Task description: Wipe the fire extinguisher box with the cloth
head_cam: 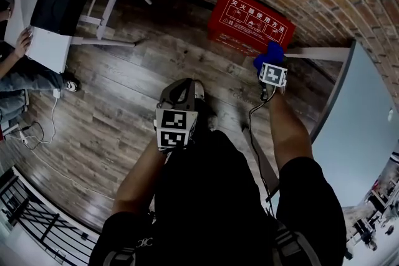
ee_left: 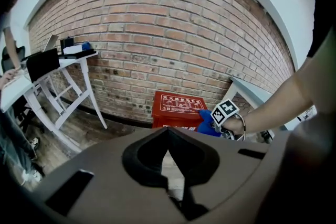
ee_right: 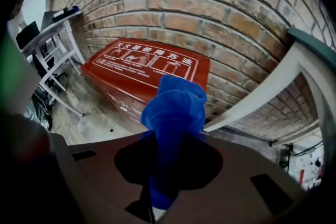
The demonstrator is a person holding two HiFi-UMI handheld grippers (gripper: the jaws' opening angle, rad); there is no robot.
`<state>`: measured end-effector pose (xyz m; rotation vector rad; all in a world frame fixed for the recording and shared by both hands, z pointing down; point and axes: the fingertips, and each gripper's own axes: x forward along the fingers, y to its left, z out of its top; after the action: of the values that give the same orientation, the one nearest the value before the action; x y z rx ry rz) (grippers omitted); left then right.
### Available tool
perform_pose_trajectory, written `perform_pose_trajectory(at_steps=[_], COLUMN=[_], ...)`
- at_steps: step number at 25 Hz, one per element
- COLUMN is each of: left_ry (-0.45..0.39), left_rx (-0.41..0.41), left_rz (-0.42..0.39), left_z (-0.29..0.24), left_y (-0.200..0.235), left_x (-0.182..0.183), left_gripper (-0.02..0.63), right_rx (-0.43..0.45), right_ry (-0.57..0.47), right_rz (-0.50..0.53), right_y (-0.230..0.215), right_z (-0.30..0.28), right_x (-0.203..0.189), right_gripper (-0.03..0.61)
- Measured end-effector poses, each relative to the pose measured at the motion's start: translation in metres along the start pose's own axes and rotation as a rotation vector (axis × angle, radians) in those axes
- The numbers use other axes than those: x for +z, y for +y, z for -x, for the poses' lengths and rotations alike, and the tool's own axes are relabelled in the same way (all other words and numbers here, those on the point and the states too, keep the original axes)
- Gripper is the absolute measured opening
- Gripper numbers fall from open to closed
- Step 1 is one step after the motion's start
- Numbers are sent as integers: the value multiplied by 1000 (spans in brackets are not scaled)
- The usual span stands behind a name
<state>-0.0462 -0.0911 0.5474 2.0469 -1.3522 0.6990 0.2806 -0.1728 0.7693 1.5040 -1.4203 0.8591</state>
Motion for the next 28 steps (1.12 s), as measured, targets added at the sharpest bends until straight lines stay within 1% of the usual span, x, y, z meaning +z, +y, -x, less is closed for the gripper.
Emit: perform_pose_trajectory(at_steps=[1,3,6,9,12,16,20,25,28], left_ry=[-5,-18,-31,-51,-83,-126,-181,-259,-314], left_rx=[1,-1,-2,3,0,-12,-26,-30,-21], left_rz=[-13,-25,-41,-53,-55,-81,-115,-130,-162], left_z=[2,4,10,18,28,43,63,90,108], left_y=[-3,-9,-18,-29,-43,-63,-87,-107,-118], left_x=[4,10,19,32,49,74,102,138,159], left_gripper=[8,8,8,8,8,8,8,8,8], right_rx=[-8,-2,25,56,93,165,205,224,222], right_ry=[11,2,-36,-101,-183,-314,-447,-662,-795], right_rz=[-19,-53,-46,-51,-101,-161,-192,-175,-145], right_y=[-11,-25,-28,-26,-22,-13,-8,-8,-10], right_z=[3,13,37,70,111,171,244,335,389], right_x=[-10,-21,-27,-23,-14,1,16,56,82], right_gripper=[83,83,83,83,83,83,83,83,83])
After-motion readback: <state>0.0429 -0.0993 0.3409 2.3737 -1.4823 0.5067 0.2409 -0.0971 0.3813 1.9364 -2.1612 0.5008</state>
